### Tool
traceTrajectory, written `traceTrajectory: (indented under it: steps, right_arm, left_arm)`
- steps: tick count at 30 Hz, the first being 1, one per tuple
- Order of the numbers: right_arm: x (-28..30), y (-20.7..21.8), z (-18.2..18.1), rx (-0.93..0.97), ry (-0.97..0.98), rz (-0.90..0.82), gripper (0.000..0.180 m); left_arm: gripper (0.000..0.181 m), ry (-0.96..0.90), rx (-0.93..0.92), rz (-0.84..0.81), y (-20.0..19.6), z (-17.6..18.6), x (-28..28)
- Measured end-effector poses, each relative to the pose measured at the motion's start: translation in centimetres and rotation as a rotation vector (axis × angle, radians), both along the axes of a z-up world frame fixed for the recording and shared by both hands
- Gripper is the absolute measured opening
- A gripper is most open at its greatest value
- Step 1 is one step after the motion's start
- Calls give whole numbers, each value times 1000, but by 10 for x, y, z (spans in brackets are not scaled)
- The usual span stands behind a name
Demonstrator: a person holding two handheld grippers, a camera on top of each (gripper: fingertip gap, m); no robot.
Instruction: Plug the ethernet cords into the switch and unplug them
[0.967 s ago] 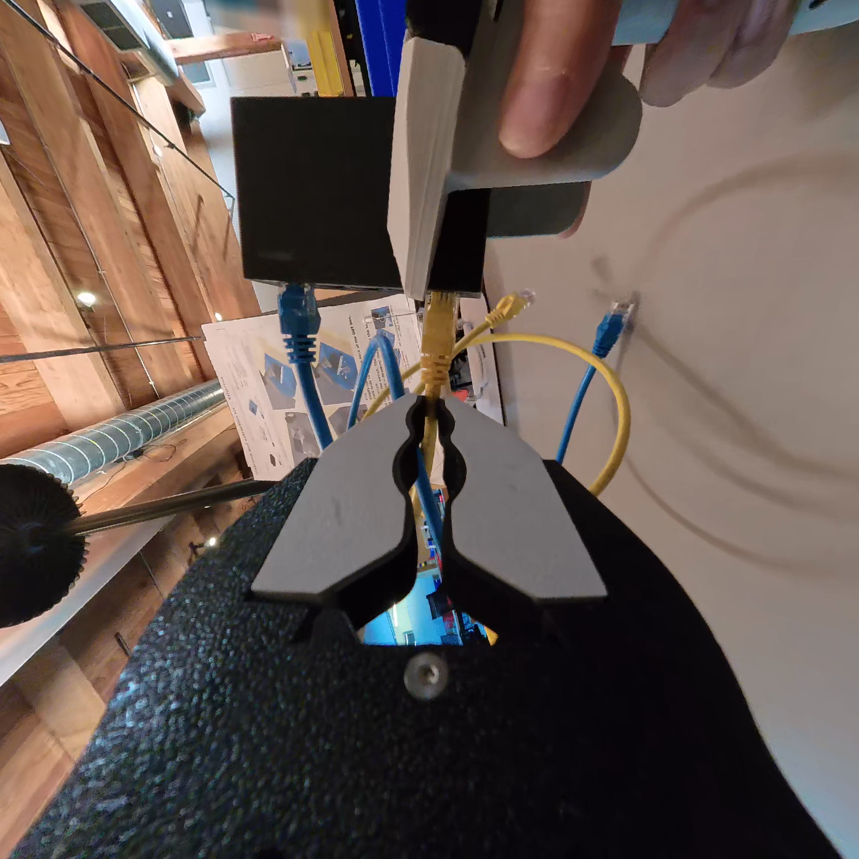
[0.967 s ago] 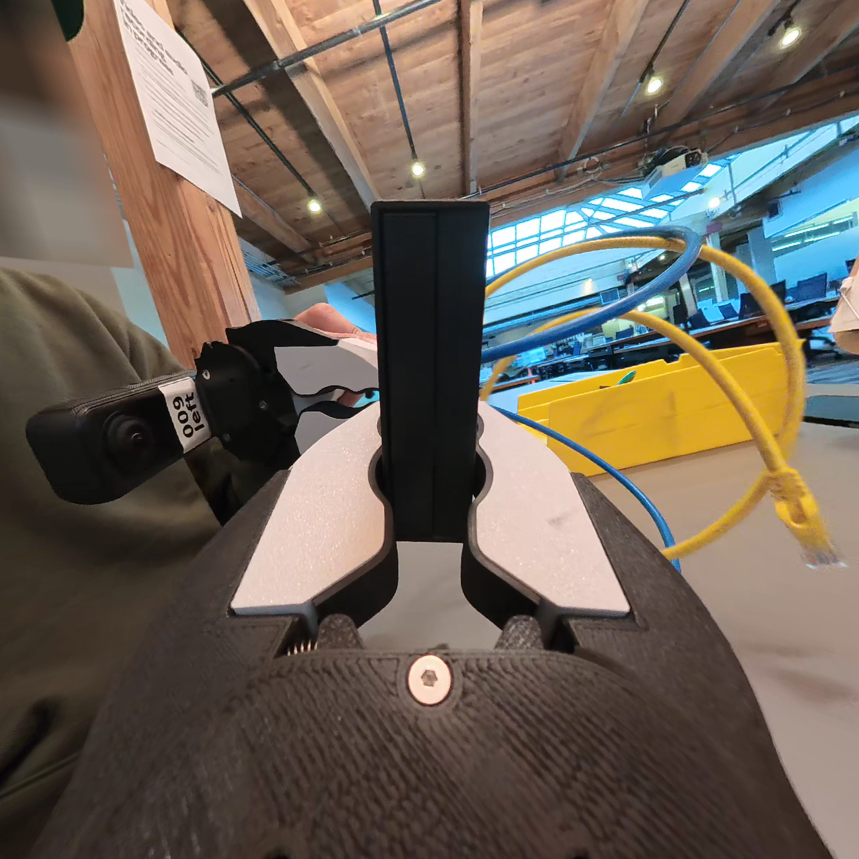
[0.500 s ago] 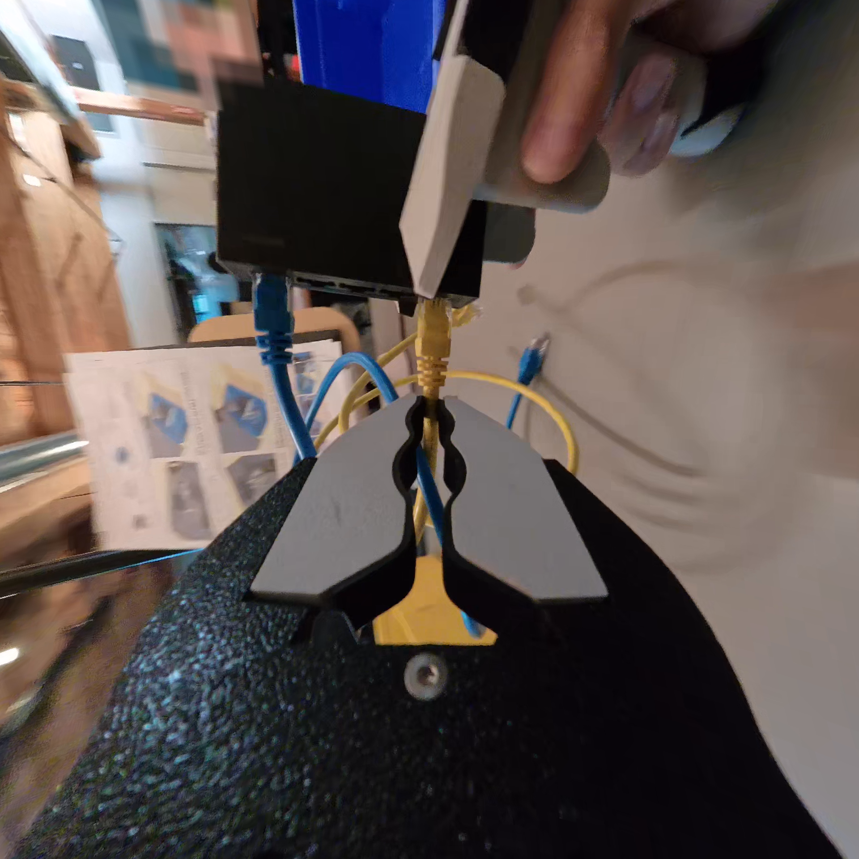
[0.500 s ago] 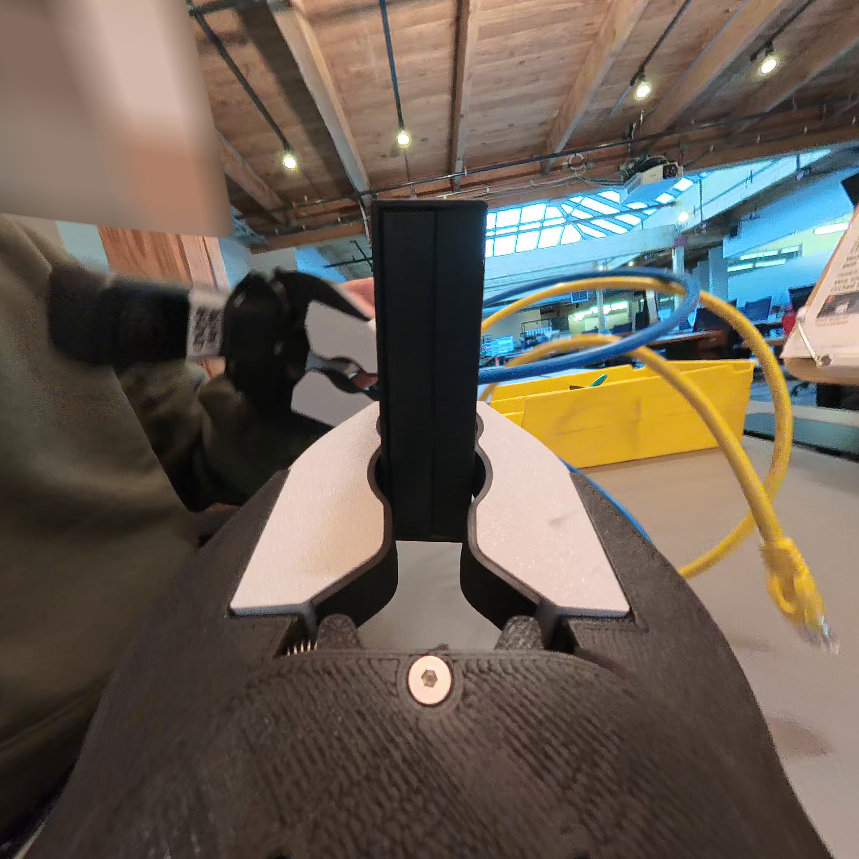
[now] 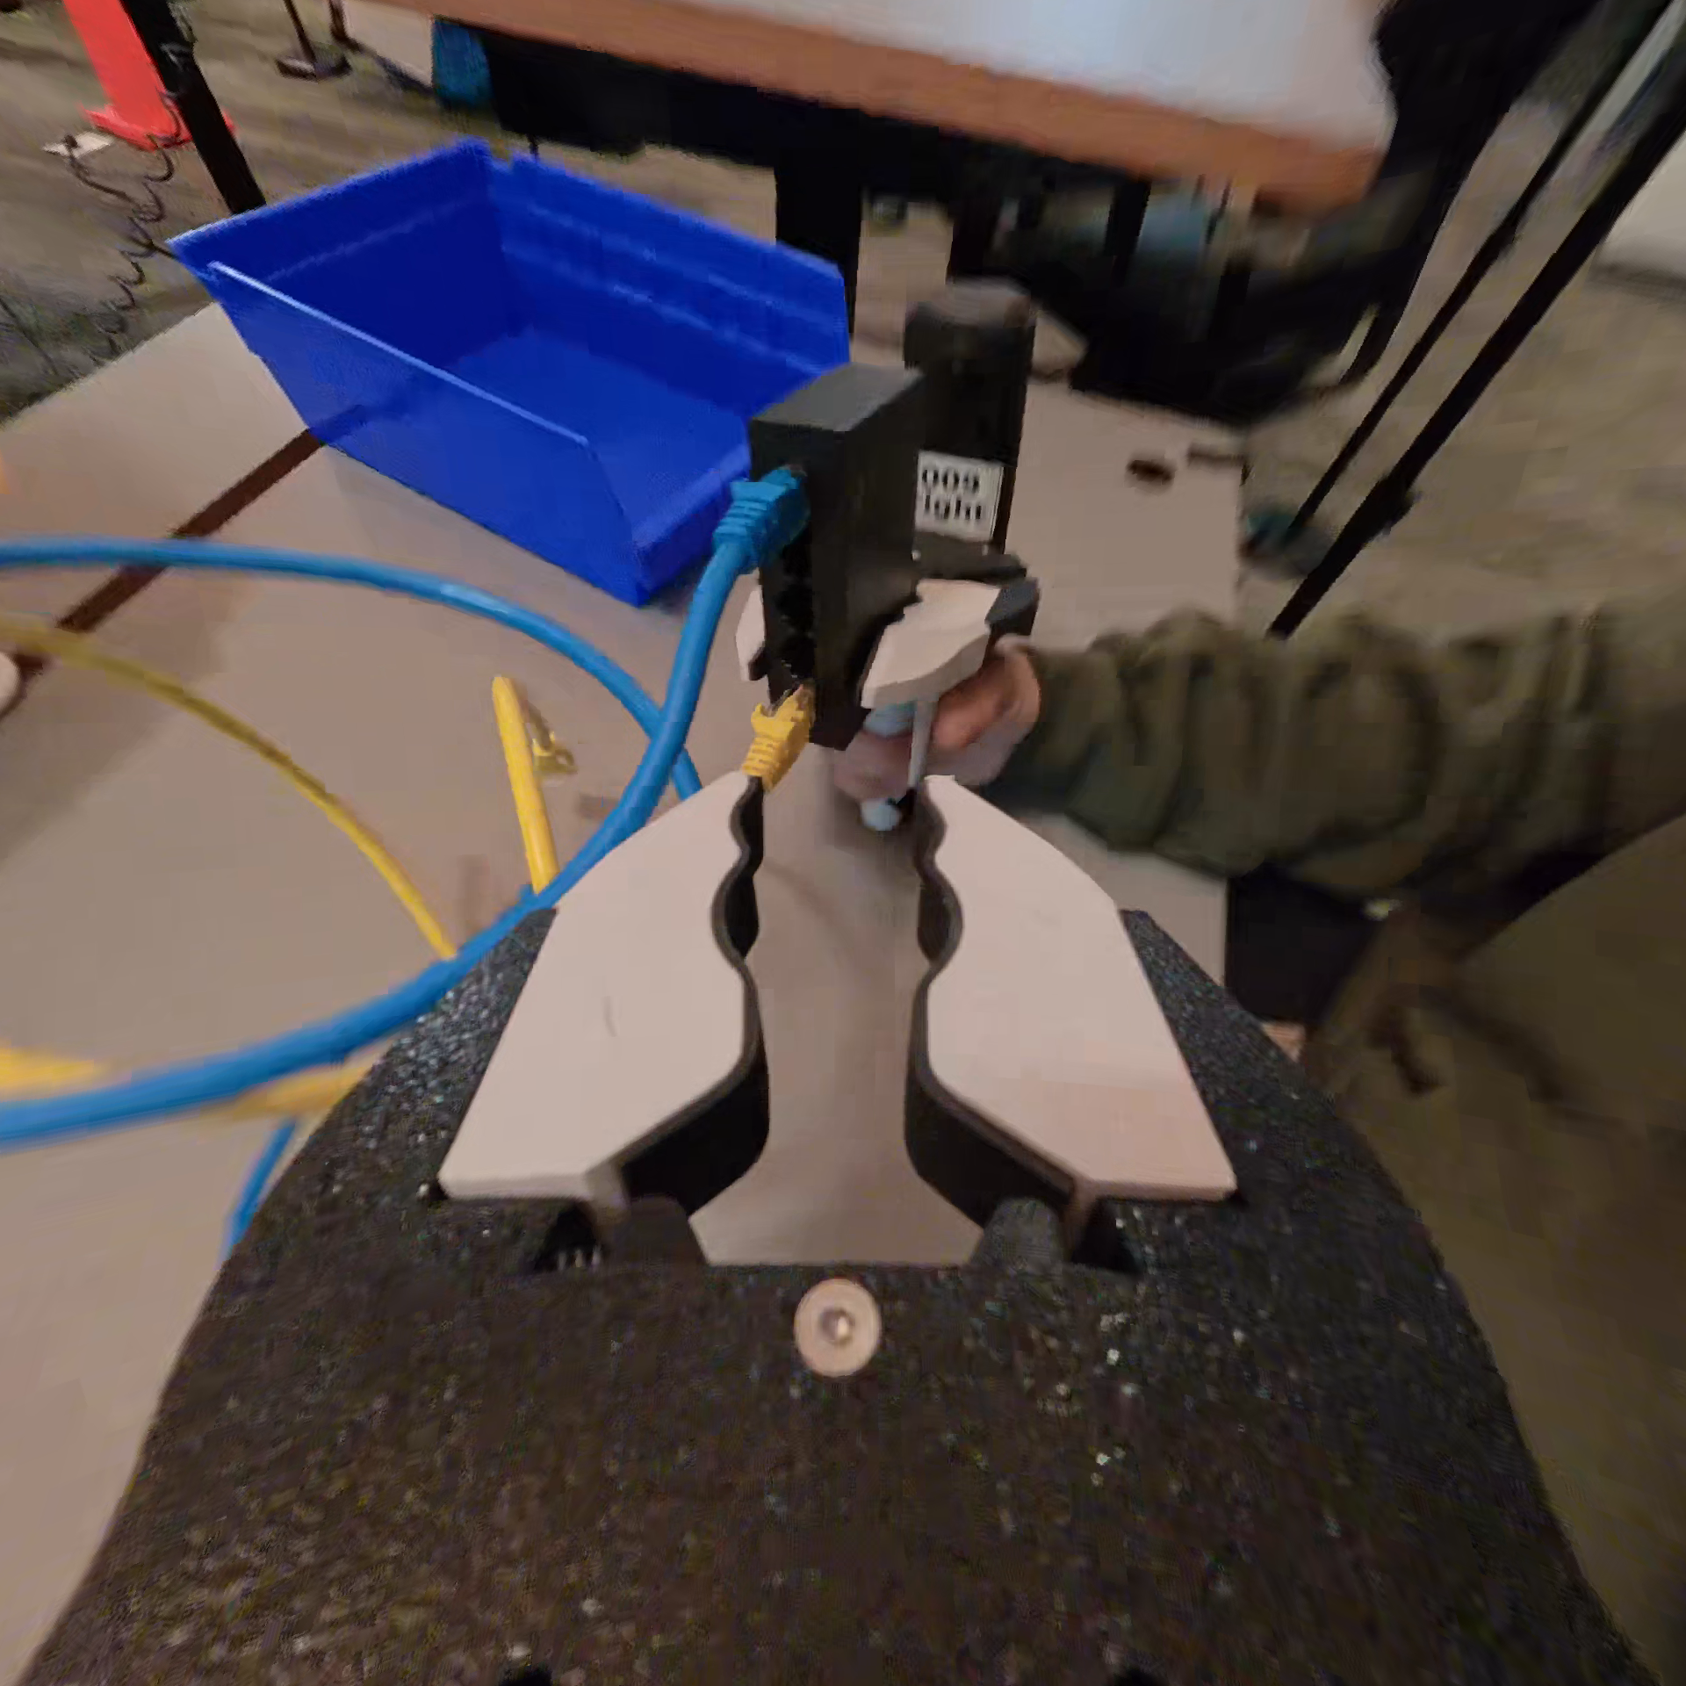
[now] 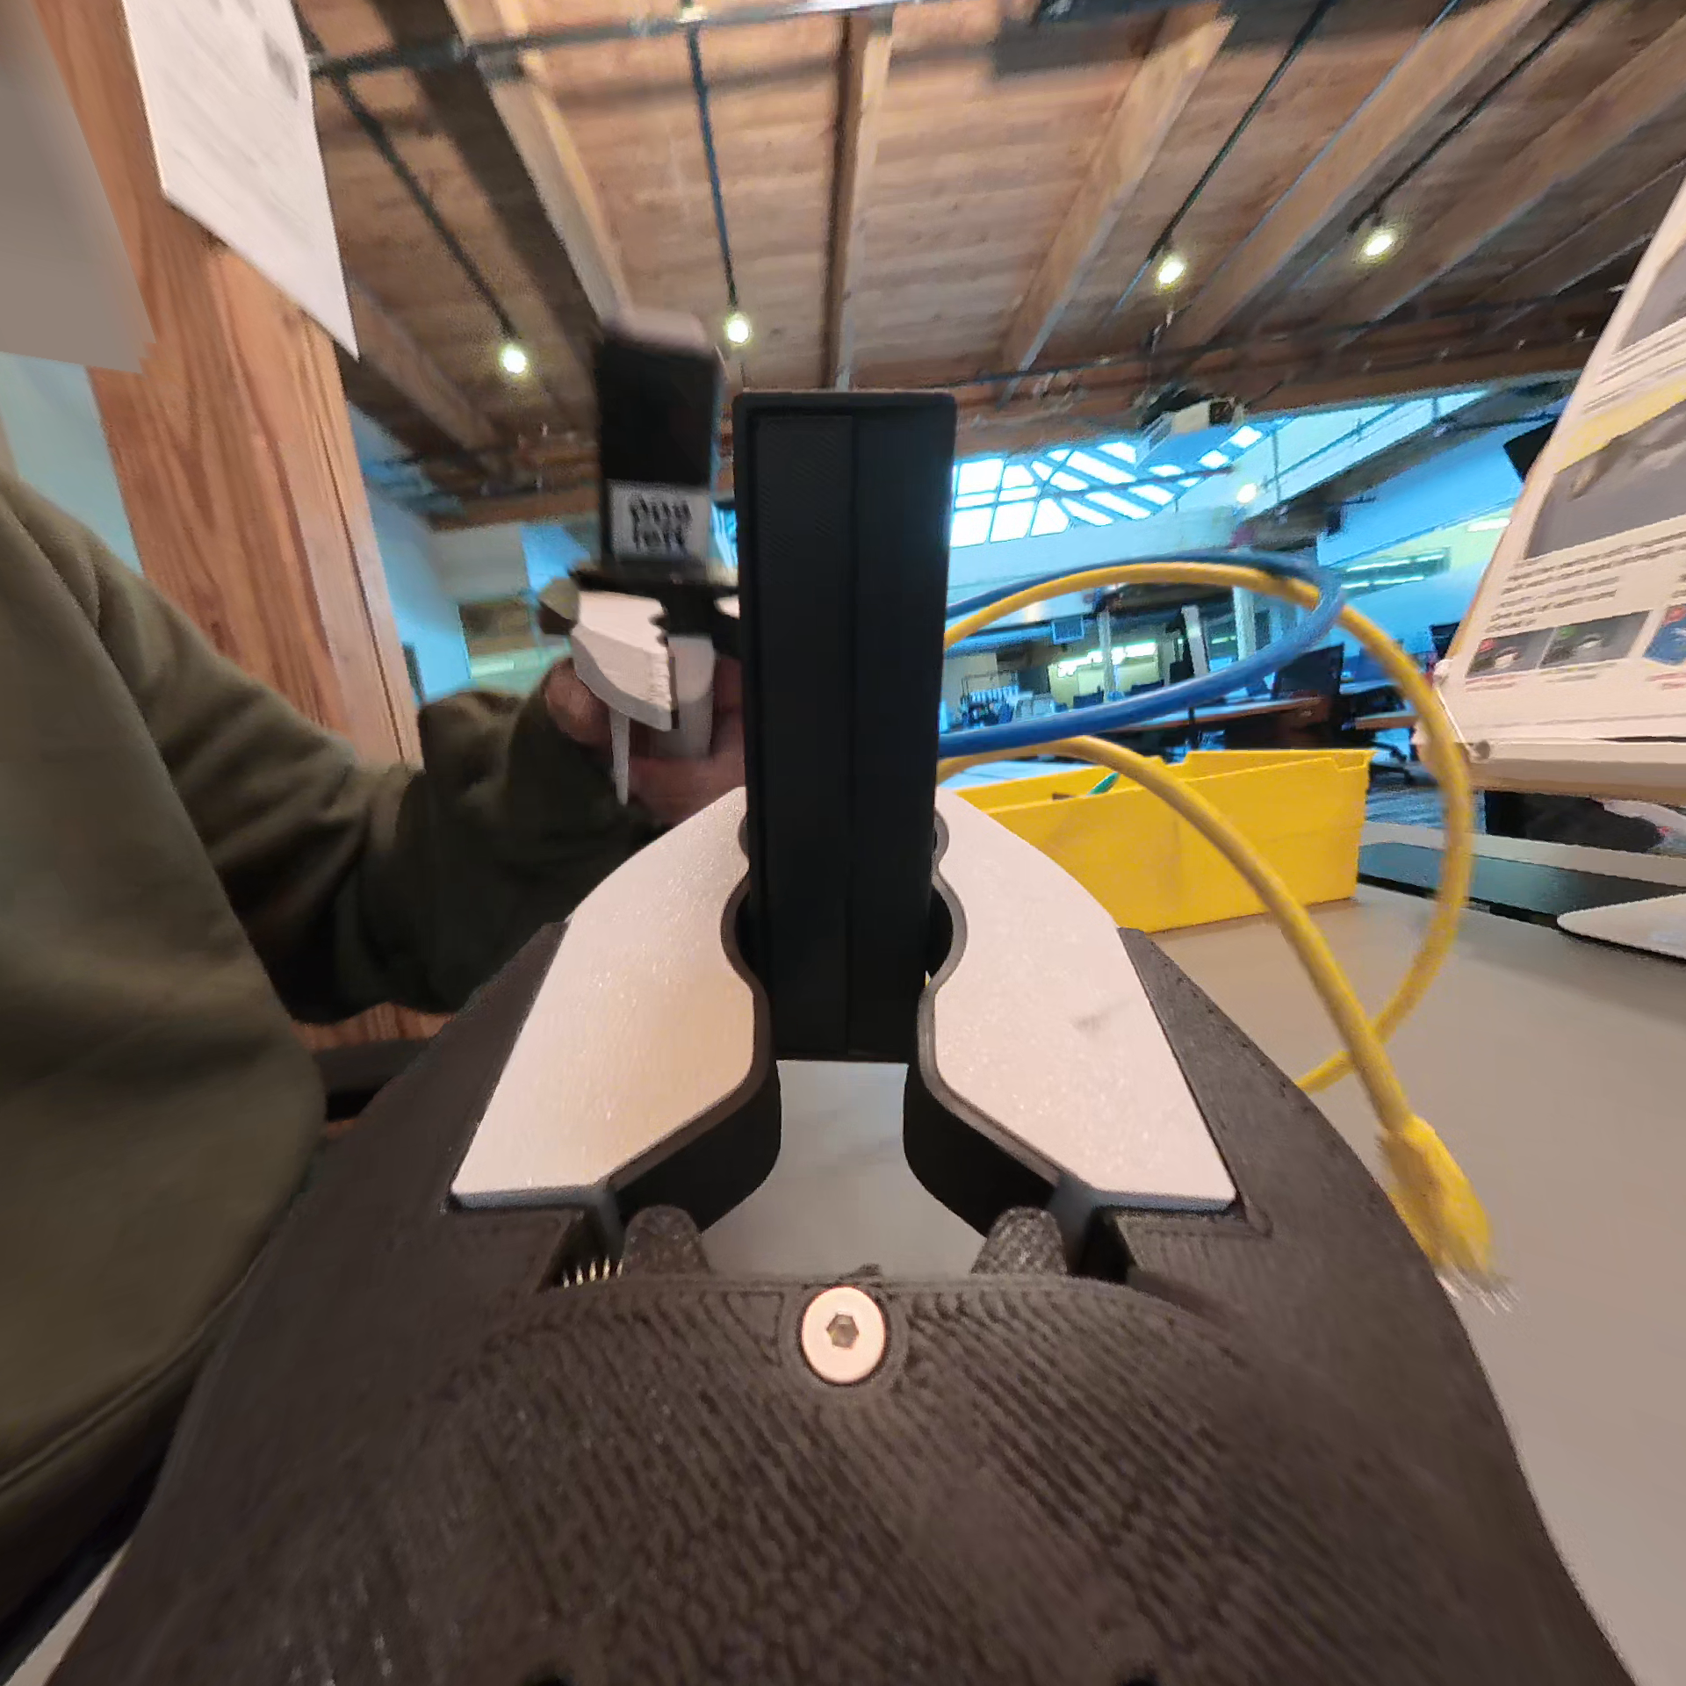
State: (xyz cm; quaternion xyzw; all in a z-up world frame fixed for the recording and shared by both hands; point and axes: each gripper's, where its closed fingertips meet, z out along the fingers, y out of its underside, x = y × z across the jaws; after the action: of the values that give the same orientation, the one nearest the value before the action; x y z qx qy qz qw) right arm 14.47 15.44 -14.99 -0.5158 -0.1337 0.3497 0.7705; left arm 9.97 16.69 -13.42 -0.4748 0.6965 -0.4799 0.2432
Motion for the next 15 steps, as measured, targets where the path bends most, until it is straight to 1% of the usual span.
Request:
traceTrajectory:
  steps: [2, 4, 6, 11, 13, 15]
  right_arm:
    - [2, -1, 2, 13, 23, 2, 30]
    - [4, 0, 2, 10, 17, -15, 30]
    - [7, -1, 4, 22, 46, -17, 30]
    - [7, -5, 8, 49, 74, 12, 31]
    - [1, -5, 8, 48, 59, 37, 31]
    - [-5, -5, 6, 41, 34, 56, 30]
  left_arm:
    - [37, 0, -66, 28, 6, -5, -3]
    - [37, -16, -102, 63, 9, -10, -6]
    - [36, -70, -204, 106, 5, -12, -8]
    - [31, -114, -404, 156, -9, -46, 1]
    - [28, -157, -478, 159, -4, -43, 12]
    - [27, -222, -533, 123, -2, -29, 19]
